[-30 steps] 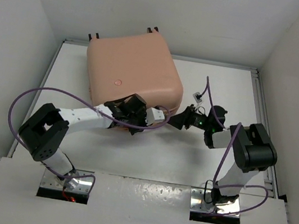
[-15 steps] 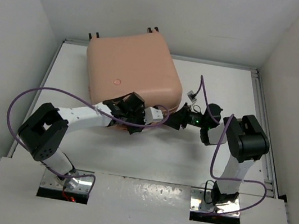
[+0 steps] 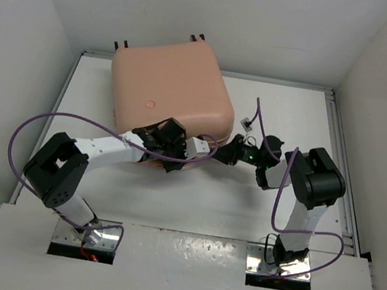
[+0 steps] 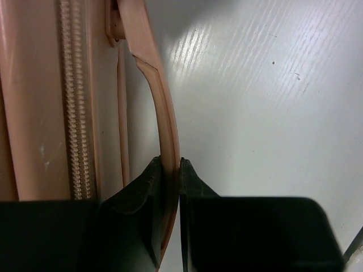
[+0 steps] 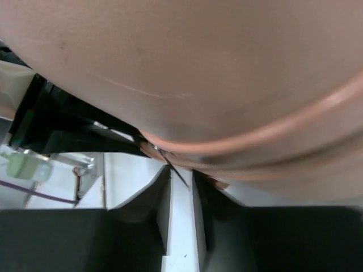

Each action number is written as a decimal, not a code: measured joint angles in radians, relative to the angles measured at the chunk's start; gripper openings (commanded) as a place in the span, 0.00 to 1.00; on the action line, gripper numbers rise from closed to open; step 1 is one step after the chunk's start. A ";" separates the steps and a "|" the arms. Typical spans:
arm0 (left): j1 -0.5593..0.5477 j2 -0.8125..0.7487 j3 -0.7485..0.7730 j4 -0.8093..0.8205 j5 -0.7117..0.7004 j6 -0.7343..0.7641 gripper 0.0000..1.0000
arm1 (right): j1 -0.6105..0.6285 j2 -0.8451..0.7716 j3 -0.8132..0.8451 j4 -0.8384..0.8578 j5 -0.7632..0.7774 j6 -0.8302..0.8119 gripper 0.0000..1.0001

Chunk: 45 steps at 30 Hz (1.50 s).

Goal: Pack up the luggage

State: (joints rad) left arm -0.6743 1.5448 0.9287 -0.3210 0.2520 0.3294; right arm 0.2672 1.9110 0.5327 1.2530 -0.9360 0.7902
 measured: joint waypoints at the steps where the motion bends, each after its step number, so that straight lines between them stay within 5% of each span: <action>1: 0.000 0.001 0.001 0.000 0.000 0.000 0.02 | 0.007 0.000 -0.001 0.001 0.016 0.000 0.03; 14: 0.004 -0.007 -0.008 0.006 -0.002 0.004 0.01 | -0.002 -0.121 -0.094 0.011 0.073 -0.020 0.00; 28: 0.025 -0.087 -0.091 0.030 -0.002 0.037 0.01 | -0.075 -0.243 -0.169 -0.031 0.138 -0.259 0.00; 45: 0.106 -0.246 -0.206 -0.051 0.016 0.293 0.00 | -0.126 -0.245 -0.066 -0.186 0.138 -0.542 0.00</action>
State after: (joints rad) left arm -0.5682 1.2984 0.7231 -0.3725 0.2676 0.6220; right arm 0.1417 1.6665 0.4664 1.0672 -0.7975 0.2478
